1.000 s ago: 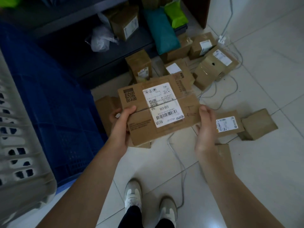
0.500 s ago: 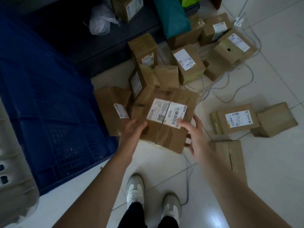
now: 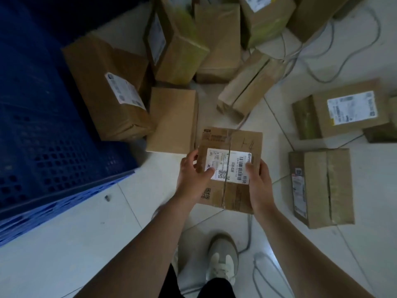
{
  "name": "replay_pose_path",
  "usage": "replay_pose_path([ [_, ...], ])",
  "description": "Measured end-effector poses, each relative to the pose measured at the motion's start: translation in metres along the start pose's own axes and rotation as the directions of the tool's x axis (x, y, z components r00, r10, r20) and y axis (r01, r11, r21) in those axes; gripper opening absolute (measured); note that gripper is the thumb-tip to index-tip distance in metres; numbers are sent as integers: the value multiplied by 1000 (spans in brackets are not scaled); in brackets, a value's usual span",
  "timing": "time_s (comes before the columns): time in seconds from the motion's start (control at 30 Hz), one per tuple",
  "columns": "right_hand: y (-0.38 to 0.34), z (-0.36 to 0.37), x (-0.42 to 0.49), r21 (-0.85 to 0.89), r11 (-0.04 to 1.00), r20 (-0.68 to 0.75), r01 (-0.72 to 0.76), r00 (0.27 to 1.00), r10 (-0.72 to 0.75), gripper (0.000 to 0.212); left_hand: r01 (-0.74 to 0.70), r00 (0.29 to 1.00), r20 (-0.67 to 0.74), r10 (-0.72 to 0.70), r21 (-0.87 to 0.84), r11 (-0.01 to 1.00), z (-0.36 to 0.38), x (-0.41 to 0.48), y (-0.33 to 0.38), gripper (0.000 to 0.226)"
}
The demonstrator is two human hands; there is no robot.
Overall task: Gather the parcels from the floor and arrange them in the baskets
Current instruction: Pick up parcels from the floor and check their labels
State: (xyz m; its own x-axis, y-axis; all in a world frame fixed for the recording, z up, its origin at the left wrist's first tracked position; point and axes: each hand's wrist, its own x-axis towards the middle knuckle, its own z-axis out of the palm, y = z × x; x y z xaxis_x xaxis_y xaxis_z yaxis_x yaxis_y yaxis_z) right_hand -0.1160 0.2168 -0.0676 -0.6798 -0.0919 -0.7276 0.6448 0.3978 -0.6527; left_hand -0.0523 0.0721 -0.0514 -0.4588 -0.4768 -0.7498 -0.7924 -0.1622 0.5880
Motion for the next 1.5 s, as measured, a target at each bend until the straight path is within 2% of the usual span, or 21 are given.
replay_pose_path([
  [0.07,19,1,10,-13,1000,31,-23,999,23,25,31,1000,1,-31,22,999,11,11,-17,63],
  [0.23,42,4,32,-32,993,64,-116,991,118,31,65,998,2,-65,114,991,25,35,-31,61],
  [0.33,26,2,42,-21,992,74,-126,989,127,33,85,994,-82,-75,124,989,27,50,-14,53],
  [0.43,-9,5,62,-6,996,-15,-86,996,86,40,122,983,-142,-115,37,992,33,69,15,47],
  [0.5,-34,9,81,-35,999,-50,-40,998,38,47,141,965,-227,-128,42,989,37,78,39,39],
  [0.57,-59,15,101,-50,999,-94,1,996,-6,50,131,936,-337,-99,73,989,40,83,63,31],
  [0.67,-92,27,132,0,1000,-167,10,986,-9,48,-39,918,-391,62,67,997,41,92,103,28],
  [0.73,-110,33,147,65,997,-190,33,981,-20,45,-161,925,-336,176,72,984,44,105,129,35],
  [0.77,-116,36,152,87,995,-196,45,980,-27,44,-175,943,-276,184,60,983,46,117,139,42],
  [0.87,-121,43,158,184,982,-170,34,986,-3,49,-13,999,-49,14,16,1000,56,147,154,59],
  [0.93,-121,45,156,220,975,-153,8,988,27,66,2,999,35,-3,38,999,59,152,152,57],
  [1.03,-123,36,149,256,967,-208,2,977,53,77,-171,985,12,172,-58,984,55,142,139,39],
  [1.07,-125,30,146,282,959,-234,16,971,53,74,-252,967,3,254,-91,963,53,139,134,36],
  [1.17,-127,12,138,310,945,-335,105,942,6,48,-468,883,26,469,-44,883,45,119,135,34],
  [1.23,-129,7,128,359,921,-396,149,918,6,36,-484,873,68,482,3,875,44,110,140,51],
  [1.27,-129,5,124,401,903,-408,156,913,23,33,-437,898,91,431,69,897,43,106,146,72],
  [1.33,-132,4,118,496,855,-367,148,929,52,42,-307,950,114,290,177,935,36,97,160,117],
  [1.37,-133,4,117,543,829,-308,130,950,53,53,-257,963,122,239,157,954,32,95,165,127],
  [1.43,-135,4,118,579,808,-205,107,979,17,72,-233,961,158,227,16,972,26,94,167,130],
  [1.5,-141,4,113,513,850,-147,120,988,-51,84,-275,947,162,276,-29,961,19,89,165,129],
])
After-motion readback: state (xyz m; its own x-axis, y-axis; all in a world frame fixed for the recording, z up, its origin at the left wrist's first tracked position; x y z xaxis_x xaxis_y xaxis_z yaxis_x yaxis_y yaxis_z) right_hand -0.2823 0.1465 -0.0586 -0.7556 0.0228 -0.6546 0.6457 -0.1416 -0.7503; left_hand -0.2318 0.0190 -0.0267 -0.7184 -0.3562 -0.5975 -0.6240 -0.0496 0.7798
